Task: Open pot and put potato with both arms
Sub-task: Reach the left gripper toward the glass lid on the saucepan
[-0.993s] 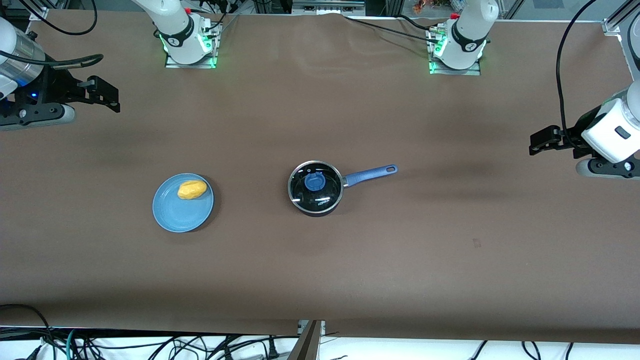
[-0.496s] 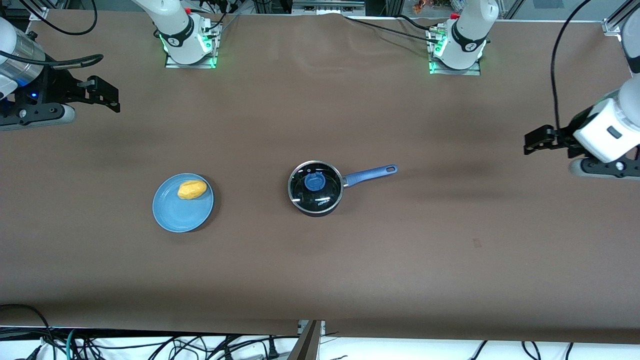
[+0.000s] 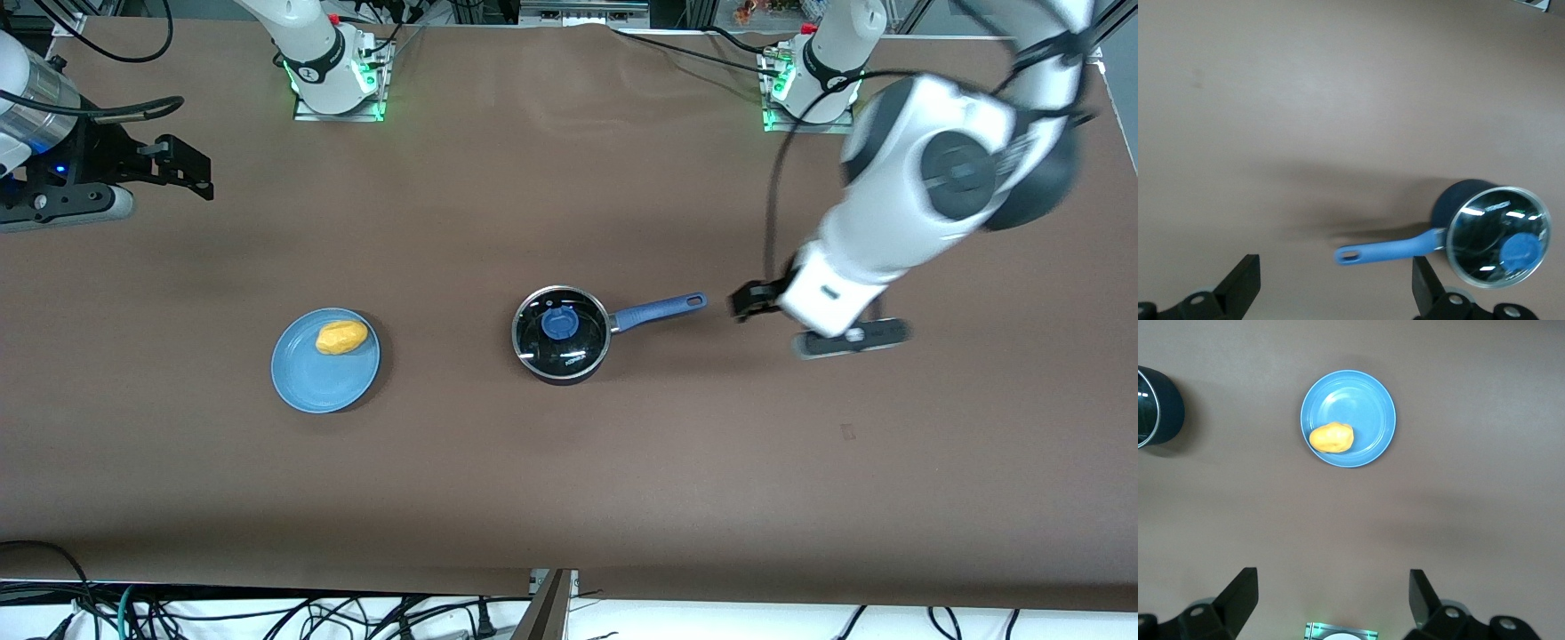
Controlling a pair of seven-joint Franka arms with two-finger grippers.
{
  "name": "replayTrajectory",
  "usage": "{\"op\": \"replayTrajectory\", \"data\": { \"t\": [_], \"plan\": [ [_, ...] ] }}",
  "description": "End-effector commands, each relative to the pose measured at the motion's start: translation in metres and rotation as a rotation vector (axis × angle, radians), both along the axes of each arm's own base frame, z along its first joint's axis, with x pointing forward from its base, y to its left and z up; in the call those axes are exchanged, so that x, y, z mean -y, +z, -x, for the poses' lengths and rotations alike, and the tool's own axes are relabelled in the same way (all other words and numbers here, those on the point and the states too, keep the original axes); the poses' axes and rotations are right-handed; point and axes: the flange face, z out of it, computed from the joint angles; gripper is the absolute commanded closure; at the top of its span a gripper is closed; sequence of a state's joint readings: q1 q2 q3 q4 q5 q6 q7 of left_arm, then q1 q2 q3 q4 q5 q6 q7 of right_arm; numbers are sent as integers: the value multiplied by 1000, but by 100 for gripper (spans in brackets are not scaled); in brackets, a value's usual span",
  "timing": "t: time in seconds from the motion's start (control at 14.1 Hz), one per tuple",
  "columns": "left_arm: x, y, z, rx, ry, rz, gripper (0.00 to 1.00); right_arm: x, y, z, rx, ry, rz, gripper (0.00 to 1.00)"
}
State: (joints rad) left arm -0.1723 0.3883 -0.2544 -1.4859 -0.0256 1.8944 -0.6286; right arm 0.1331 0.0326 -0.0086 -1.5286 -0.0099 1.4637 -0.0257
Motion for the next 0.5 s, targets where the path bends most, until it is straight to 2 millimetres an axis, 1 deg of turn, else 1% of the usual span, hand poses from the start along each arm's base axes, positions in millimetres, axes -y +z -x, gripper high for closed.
{"op": "replayTrajectory", "data": {
  "t": [0.0, 0.07, 0.21, 0.28, 0.35, 0.43],
  "plan": [
    [48, -37, -4, 9, 93, 32, 0, -1, 5, -1, 6, 8, 6, 0],
    [74, -57, 1, 17, 96, 29, 0, -1, 5, -1, 6, 8, 6, 0],
    [121, -87, 6, 59, 96, 4, 0, -1, 5, -1, 6, 8, 4, 0],
    [145, -97, 11, 66, 99, -7, 0, -1, 5, -1, 6, 8, 6, 0],
    [165, -105, 14, 72, 104, -12, 0, -1, 3, -2, 3, 8, 6, 0],
    [187, -110, 23, 77, 109, -18, 0, -1, 4, -1, 5, 7, 7, 0]
  ]
}}
